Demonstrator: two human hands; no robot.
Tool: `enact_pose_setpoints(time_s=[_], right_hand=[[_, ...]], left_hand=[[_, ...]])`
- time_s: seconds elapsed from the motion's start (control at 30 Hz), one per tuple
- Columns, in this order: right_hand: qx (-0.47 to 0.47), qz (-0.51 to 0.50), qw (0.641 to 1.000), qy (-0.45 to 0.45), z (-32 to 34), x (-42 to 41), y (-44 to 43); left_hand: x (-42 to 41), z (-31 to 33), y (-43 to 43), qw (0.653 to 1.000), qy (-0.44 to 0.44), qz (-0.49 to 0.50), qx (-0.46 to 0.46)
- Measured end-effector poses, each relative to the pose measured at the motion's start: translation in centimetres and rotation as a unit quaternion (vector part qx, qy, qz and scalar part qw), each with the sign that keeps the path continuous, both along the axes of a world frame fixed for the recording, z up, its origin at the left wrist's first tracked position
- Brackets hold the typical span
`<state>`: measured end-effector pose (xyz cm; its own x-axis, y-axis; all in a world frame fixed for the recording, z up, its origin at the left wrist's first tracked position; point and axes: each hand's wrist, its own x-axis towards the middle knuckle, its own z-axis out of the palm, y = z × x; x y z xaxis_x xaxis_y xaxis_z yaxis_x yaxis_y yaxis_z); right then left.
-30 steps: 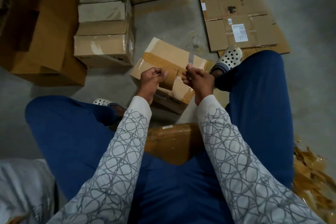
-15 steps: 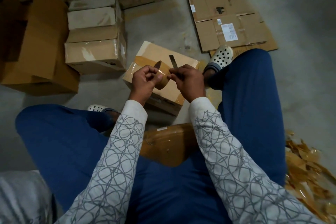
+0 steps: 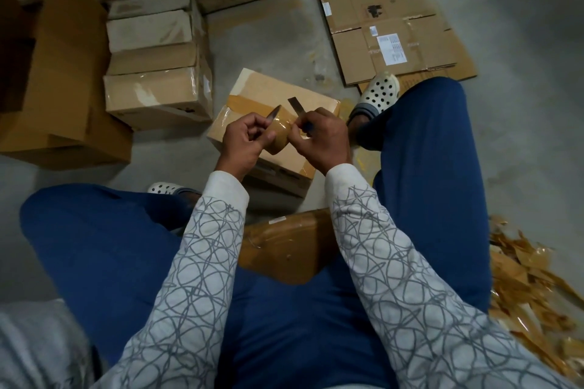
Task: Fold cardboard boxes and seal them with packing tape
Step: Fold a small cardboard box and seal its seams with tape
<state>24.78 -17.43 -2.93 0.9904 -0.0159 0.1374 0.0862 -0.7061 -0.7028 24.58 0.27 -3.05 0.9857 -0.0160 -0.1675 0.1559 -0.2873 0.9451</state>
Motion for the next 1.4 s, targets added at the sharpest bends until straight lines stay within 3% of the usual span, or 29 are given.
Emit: enact_pose_setpoints(time_s=[0.27,0.4,0.57,0.7,0.9,1.03,1.13,1.23,1.4], right_hand=[[0.047,-0.029,0.998,0.021,0.5,0.1,-0.6],[0.134,-0.13,0.981,0.055,0.6,1.2,-2.3],[0.33,-0.064,0.931,0.141,1.6,1.5,-2.6],[0.397,-0.051,0.905,0.142,1.6,1.3,-2.9],[0.323,0.044,0.938,0.116,1.8,1.0,-2.5],[0.274,0.085,0.954,0.085,2.1,0.7,-2.0],[0.156,0.068,0.985,-0.021,1.7,0.5,-1.2],[0.077,0.042,0.991,-0.099,0.9,0.4,-0.6],[0.061,0.023,0.987,-0.149,0.5,0.5,-0.3]], left_hand=[[-0.4,0.3,0.4,1.0,0.009,-0.023,-0.016],[-0.7,0.3,1.4,0.998,0.026,0.018,-0.062],[-0.6,0.8,2.2,0.991,0.036,0.048,-0.121],[-0.6,1.2,1.5,0.991,0.039,0.045,-0.116],[-0.7,1.6,0.2,0.996,-0.002,0.053,-0.076],[-0.5,1.6,-0.3,0.997,-0.045,0.069,0.01],[-0.7,2.1,-0.8,0.993,-0.07,0.066,0.063],[-1.1,2.4,-1.5,0.987,-0.118,0.032,0.106],[-1.4,2.6,-2.1,0.977,-0.155,0.032,0.145]])
